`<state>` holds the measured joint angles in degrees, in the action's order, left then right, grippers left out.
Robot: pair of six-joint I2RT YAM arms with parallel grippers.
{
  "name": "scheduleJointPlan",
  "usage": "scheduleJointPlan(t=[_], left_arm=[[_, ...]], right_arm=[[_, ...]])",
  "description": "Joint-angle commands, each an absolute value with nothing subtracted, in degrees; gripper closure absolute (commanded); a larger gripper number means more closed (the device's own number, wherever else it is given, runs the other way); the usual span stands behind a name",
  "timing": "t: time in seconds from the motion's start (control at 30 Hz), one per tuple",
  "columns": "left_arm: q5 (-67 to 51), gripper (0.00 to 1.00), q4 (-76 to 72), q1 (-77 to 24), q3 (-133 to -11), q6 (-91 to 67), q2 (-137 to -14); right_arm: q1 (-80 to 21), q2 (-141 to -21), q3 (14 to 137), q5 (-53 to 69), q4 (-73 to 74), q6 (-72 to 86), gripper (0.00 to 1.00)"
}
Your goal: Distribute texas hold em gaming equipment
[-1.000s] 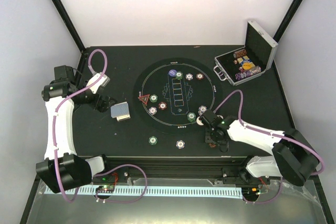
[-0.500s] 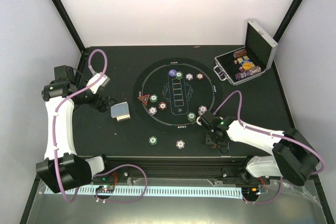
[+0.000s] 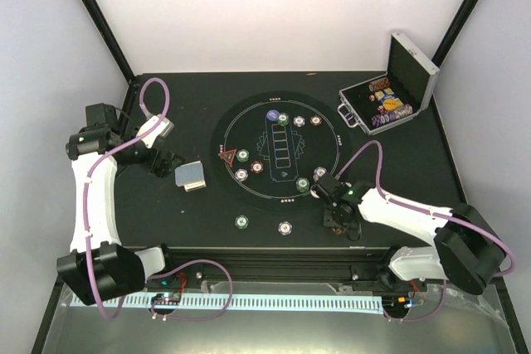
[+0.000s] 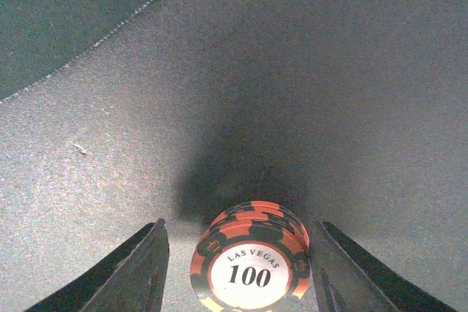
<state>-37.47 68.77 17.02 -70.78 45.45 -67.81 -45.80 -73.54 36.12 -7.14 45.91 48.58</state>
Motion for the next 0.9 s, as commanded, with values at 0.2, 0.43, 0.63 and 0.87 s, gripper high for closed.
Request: scheduleJointPlan(t=[0.2, 0.43, 0.63, 0.87], left_arm=[[-37.69, 0.01, 69.35, 16.73, -72.68, 46.76, -66.68], [-37.55, 0.01, 69.35, 16.74, -72.93, 46.59, -66.39], [-36.62, 0.01, 69.32, 16.70, -73.16, 46.32, -66.40], [-36.31, 0.01, 69.76, 16.71, -73.54, 46.31, -66.43]], right_arm=[[-46.32, -73.60, 35.24, -9.03, 47.00, 49.58, 0.45], [-46.29, -73.91, 34.63, -8.86, 46.32, 49.41, 0.49], [-46.32, -73.95, 34.63, -9.20, 46.27, 49.35, 0.54], [-46.32, -74.71, 33.94, -9.30, 45.23, 48.81, 0.64]])
